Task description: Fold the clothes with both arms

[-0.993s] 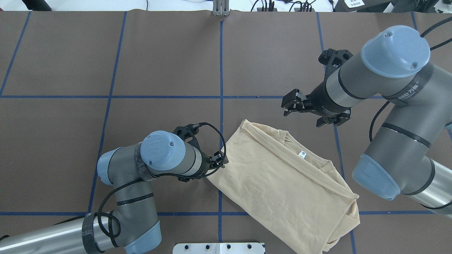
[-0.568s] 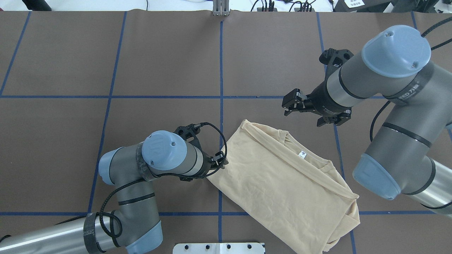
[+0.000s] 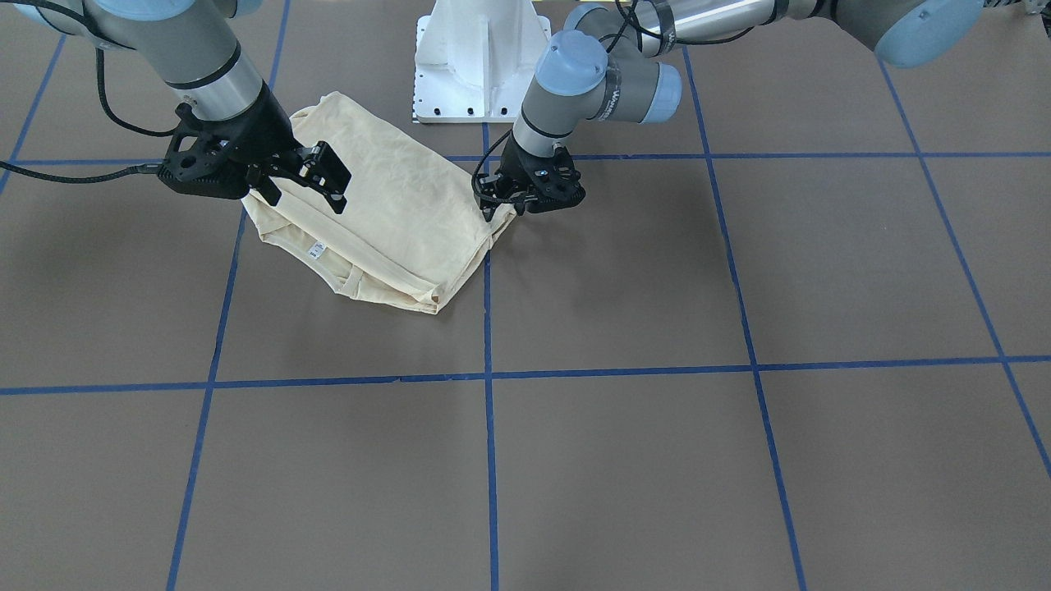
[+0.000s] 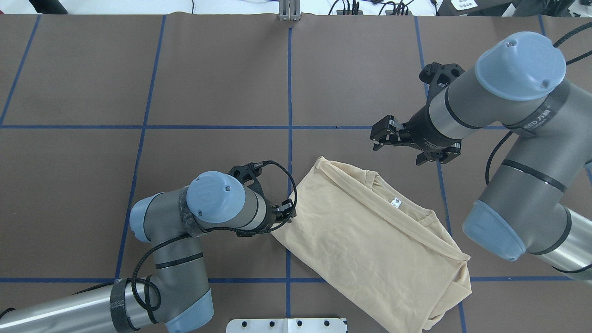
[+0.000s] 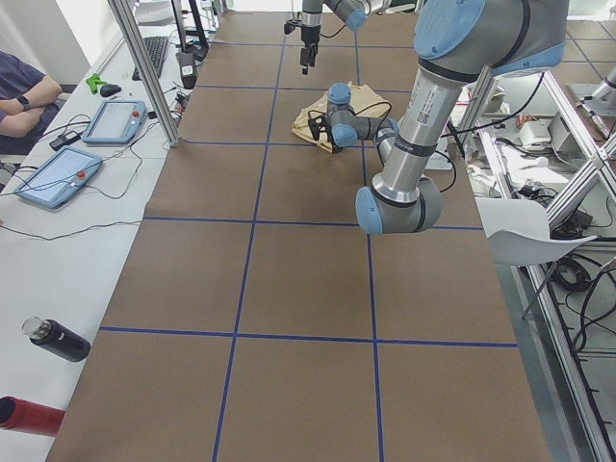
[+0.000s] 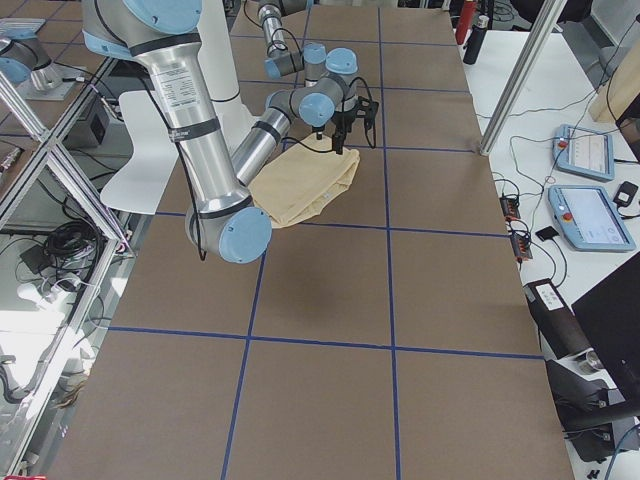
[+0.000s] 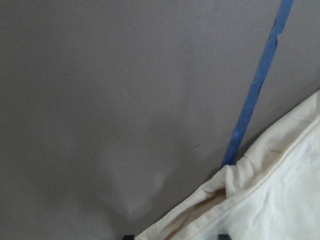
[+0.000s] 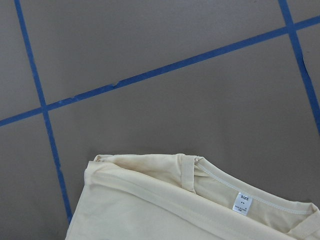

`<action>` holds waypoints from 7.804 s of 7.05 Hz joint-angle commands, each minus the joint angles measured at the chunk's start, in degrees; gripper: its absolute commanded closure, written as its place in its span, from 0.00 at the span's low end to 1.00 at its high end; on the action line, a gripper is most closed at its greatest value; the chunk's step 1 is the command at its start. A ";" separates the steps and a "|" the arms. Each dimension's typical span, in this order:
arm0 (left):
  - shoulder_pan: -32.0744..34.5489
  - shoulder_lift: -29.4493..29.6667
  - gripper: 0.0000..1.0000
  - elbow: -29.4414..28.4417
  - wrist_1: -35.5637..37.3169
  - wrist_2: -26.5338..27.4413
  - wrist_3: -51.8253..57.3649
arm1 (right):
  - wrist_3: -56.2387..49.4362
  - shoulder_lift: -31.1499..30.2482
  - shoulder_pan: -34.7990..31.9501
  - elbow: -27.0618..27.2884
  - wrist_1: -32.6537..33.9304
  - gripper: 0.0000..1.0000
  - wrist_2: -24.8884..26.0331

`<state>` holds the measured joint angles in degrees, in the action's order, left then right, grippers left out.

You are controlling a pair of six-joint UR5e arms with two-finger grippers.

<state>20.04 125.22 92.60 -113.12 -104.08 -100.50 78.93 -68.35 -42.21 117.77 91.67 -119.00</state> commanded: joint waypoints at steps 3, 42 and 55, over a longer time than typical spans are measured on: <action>0.00 0.03 1.00 0.04 0.09 -0.06 0.13 | 0.00 -0.03 -0.33 0.00 0.00 0.00 -0.17; 26.28 -10.00 0.00 -0.40 -6.59 -2.97 31.06 | -23.82 9.91 19.53 -19.16 1.05 0.00 17.94; 26.02 -9.73 0.00 -1.01 -6.68 -3.14 30.71 | -25.30 4.54 16.19 -14.42 9.03 0.00 15.21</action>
<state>46.11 115.49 91.63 -119.79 -107.22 -69.79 54.58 -63.41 -25.72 101.93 99.01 -103.76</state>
